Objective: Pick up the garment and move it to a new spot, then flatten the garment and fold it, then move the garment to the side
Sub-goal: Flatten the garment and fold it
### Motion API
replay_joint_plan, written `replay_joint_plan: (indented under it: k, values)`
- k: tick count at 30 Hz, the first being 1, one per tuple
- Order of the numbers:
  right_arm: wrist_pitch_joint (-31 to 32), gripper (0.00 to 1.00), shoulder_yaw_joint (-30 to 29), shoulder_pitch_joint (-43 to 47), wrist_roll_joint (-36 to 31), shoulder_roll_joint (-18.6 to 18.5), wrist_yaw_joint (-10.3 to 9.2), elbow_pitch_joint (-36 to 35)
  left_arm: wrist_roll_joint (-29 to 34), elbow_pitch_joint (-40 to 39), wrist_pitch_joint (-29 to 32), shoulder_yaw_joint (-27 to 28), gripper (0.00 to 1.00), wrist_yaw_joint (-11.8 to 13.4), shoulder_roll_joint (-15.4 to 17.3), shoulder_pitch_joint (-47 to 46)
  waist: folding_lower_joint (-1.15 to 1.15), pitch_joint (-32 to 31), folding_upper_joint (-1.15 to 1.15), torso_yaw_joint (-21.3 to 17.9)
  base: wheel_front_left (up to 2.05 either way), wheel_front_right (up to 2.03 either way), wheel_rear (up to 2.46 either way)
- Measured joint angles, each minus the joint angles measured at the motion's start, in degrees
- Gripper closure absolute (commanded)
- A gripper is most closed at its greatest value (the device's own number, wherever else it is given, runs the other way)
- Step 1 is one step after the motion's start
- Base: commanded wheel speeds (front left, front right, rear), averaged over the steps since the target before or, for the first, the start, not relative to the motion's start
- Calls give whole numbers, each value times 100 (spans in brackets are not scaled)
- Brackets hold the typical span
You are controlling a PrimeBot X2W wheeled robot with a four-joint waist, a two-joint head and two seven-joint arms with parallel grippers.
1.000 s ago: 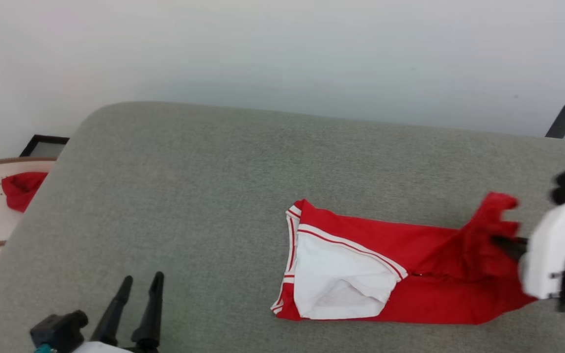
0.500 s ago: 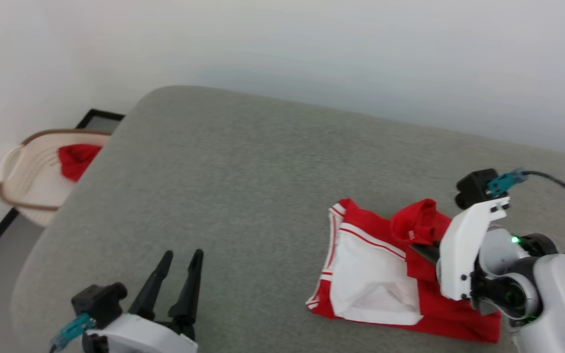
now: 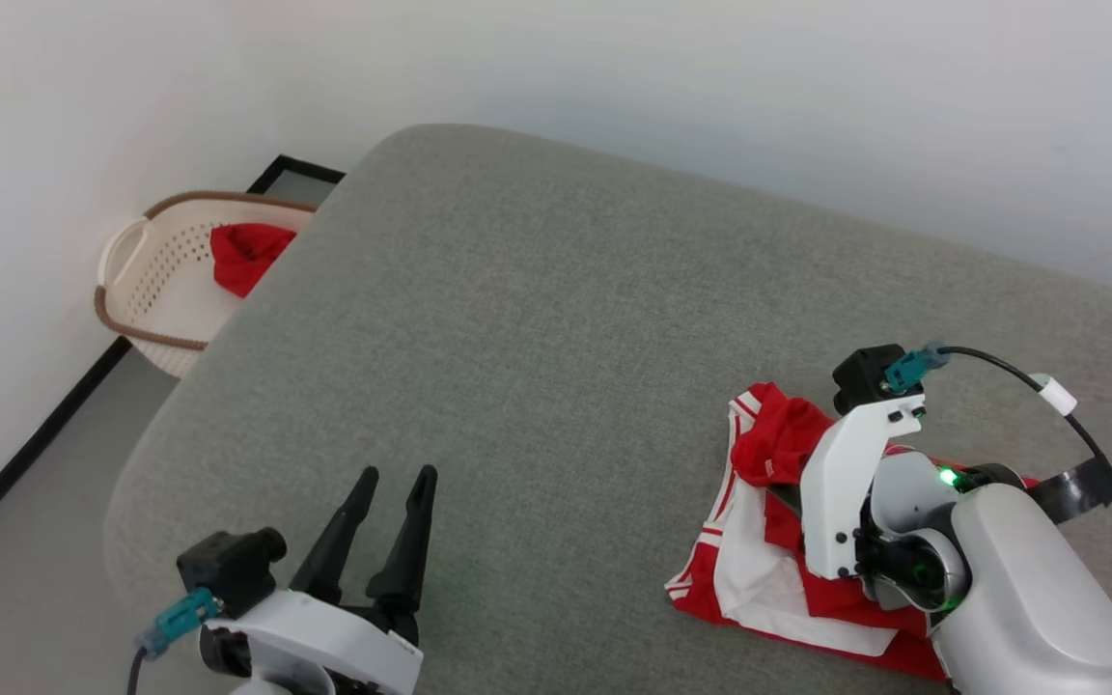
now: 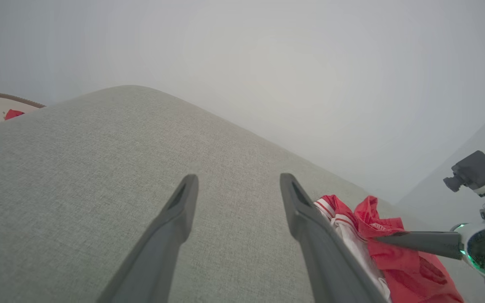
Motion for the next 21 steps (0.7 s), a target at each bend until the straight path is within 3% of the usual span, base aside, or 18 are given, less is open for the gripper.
replay_joint_plan:
  k: [2,4,5,7,8,21]
  values:
    - [-118,100,66,-98,-19,19,-1,232,-18,9,0,0,0,0,-3,-9,0,39,0,19,0,0,0]
    - [-245,57,151,-185,-12,44,-1,397,-23,12,0,16,0,0,-3,-13,0,64,0,11,0,0,0]
    - [-298,50,198,-231,0,62,-1,447,-23,14,0,27,0,0,-2,-13,0,69,0,-6,0,0,0]
    - [-326,4,253,-272,35,74,-1,483,-23,15,0,40,0,0,-3,-13,0,72,0,-26,0,0,0]
    - [-376,0,385,-353,121,73,0,515,-22,18,0,89,0,0,4,-8,0,73,0,-80,0,0,0]
    - [-784,0,878,-467,706,-433,0,-275,82,-62,0,414,0,-1,144,193,0,-28,0,-700,0,0,0]
